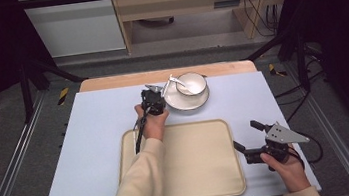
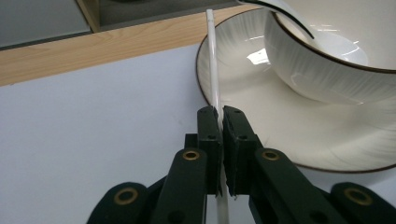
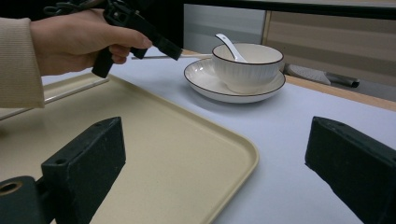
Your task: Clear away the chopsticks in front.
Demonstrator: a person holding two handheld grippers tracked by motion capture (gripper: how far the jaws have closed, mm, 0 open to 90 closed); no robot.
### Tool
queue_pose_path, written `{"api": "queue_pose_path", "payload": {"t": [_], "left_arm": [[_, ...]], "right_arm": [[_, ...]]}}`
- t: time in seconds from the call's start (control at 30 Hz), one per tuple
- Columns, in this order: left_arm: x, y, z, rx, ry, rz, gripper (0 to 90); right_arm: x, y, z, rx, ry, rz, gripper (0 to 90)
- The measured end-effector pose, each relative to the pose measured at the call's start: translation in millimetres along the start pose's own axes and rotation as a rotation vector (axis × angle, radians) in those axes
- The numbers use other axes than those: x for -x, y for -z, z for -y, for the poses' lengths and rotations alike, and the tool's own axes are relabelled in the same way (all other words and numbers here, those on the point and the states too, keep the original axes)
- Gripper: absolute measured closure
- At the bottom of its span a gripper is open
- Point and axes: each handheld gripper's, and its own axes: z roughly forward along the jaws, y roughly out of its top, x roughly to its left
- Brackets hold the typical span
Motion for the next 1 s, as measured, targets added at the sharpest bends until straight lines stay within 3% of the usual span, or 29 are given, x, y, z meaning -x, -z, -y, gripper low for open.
{"api": "queue_pose_path", "payload": {"t": [0.27,0.4,0.5,0.67,0.77,0.87,1.0], "left_arm": [[-18.0,33.7,11.9,0.051,0.034,-0.030,86.1],[-27.2,60.0,26.8,0.072,0.076,-0.039,86.1],[-28.7,70.9,34.6,0.084,0.090,-0.041,86.1],[-26.0,98.7,64.8,0.099,0.119,-0.037,86.1],[-24.8,111.5,75.1,0.116,0.131,-0.042,86.1],[-23.7,124.7,81.7,0.141,0.150,-0.042,86.1],[-20.0,134.7,87.8,0.154,0.145,-0.043,86.1]], "right_arm": [[-1.7,-1.5,-0.6,-0.001,0.004,-0.007,5.3],[-4.1,-2.8,-1.1,-0.001,0.011,-0.012,5.3],[-4.6,-3.0,-1.4,-0.002,0.010,-0.012,5.3],[-5.0,-3.3,-1.6,0.001,0.012,-0.016,5.3],[-4.8,-3.1,-1.6,0.000,0.013,-0.015,5.3],[-4.9,-2.7,-1.8,0.001,0.011,-0.015,5.3],[-4.9,-3.0,-1.7,0.001,0.010,-0.015,5.3]]}}
